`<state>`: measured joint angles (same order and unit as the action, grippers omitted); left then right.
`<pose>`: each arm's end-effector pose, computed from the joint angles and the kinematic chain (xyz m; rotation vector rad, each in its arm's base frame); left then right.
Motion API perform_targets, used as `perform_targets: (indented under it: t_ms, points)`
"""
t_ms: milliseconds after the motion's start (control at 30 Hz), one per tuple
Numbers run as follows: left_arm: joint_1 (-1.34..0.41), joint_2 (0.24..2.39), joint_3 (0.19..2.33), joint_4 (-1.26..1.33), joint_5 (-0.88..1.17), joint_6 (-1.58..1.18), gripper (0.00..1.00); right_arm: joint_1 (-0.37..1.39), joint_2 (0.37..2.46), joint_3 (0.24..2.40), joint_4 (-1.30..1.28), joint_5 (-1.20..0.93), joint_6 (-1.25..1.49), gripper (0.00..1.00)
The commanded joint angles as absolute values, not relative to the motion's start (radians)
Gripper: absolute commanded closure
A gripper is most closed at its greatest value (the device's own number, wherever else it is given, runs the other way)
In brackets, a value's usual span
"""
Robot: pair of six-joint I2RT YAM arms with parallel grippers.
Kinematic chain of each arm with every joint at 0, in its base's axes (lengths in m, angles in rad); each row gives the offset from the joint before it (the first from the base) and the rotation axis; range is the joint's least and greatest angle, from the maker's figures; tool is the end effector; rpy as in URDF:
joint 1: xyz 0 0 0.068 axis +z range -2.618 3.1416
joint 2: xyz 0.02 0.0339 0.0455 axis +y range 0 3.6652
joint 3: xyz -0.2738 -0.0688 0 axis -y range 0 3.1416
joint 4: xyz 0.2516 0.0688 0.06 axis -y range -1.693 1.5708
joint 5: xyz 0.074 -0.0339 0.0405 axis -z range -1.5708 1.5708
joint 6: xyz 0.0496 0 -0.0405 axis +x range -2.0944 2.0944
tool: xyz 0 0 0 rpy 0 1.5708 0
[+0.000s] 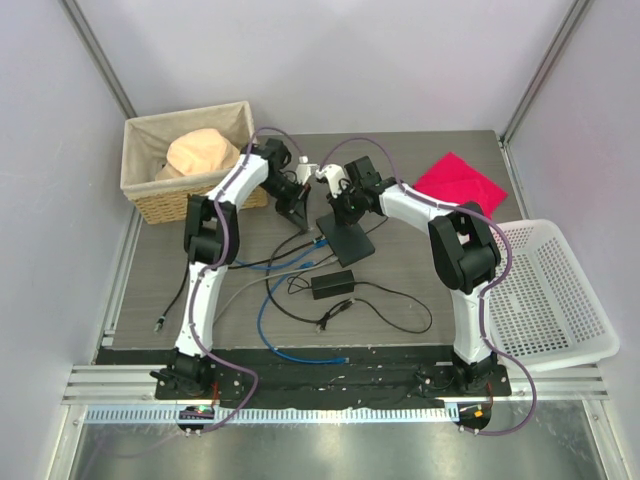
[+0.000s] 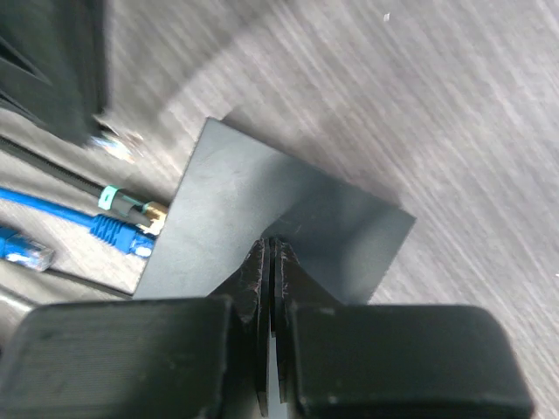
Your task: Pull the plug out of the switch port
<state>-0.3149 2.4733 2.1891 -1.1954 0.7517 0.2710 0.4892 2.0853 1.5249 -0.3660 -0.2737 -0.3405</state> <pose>0.4680 -0.1881 0.1604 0.8743 2.7205 -1.1300 0.4111 0.2341 0.1716 -1.1085 2.2330 0.4038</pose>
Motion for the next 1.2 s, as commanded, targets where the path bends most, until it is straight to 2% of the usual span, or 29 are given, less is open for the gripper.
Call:
perform_targets:
  t_ms: [0, 167, 300, 500, 533, 700, 767, 833, 867, 900, 967, 1033, 1100, 1167]
  points:
    - [-0.299, 2.300, 2.253, -1.273, 0.615, 0.405, 1.00, 0.474, 2.171, 1.448, -0.509, -0.130, -0.373, 0.99]
    - [-0.253, 2.209, 2.192, -1.322, 0.464, 0.469, 1.00, 0.477, 2.177, 1.454, -0.508, -0.135, -0.373, 0.99]
    - [-0.224, 2.125, 2.067, -1.325, 0.255, 0.535, 1.00, 0.479, 2.181, 1.462, -0.511, -0.138, -0.370, 0.99]
    - [-0.155, 1.938, 1.879, -1.345, 0.143, 0.707, 1.00, 0.479, 2.184, 1.462, -0.512, -0.135, -0.368, 0.99]
    - [-0.149, 1.916, 1.853, -1.344, 0.071, 0.727, 1.00, 0.479, 2.186, 1.463, -0.512, -0.135, -0.368, 0.99]
    - [-0.094, 1.841, 1.890, -1.304, -0.067, 0.813, 1.00, 0.480, 2.191, 1.473, -0.518, -0.132, -0.370, 0.99]
    - [-0.080, 1.841, 1.959, -1.340, 0.040, 0.786, 0.89, 0.480, 2.195, 1.474, -0.520, -0.133, -0.368, 0.99]
    - [-0.078, 1.845, 2.006, -1.403, 0.180, 0.717, 0.72, 0.482, 2.194, 1.476, -0.520, -0.133, -0.370, 0.99]
    - [-0.078, 1.838, 1.991, -1.448, 0.287, 0.695, 0.68, 0.480, 2.194, 1.476, -0.520, -0.132, -0.368, 0.99]
    - [-0.078, 1.824, 1.958, -1.448, 0.478, 0.680, 0.65, 0.480, 2.195, 1.476, -0.520, -0.130, -0.370, 0.99]
    - [-0.103, 1.741, 1.766, -1.357, 0.624, 0.680, 0.62, 0.482, 2.197, 1.480, -0.519, -0.132, -0.367, 0.99]
    - [-0.139, 1.634, 1.511, -1.235, 0.638, 0.702, 0.61, 0.483, 2.197, 1.479, -0.518, -0.130, -0.368, 0.99]
    - [-0.236, 1.577, 1.293, -1.105, 0.559, 0.767, 0.60, 0.485, 2.195, 1.479, -0.517, -0.132, -0.368, 0.99]
    - [-0.316, 1.549, 1.194, -1.007, 0.520, 0.805, 0.58, 0.483, 2.194, 1.476, -0.517, -0.130, -0.370, 0.99]
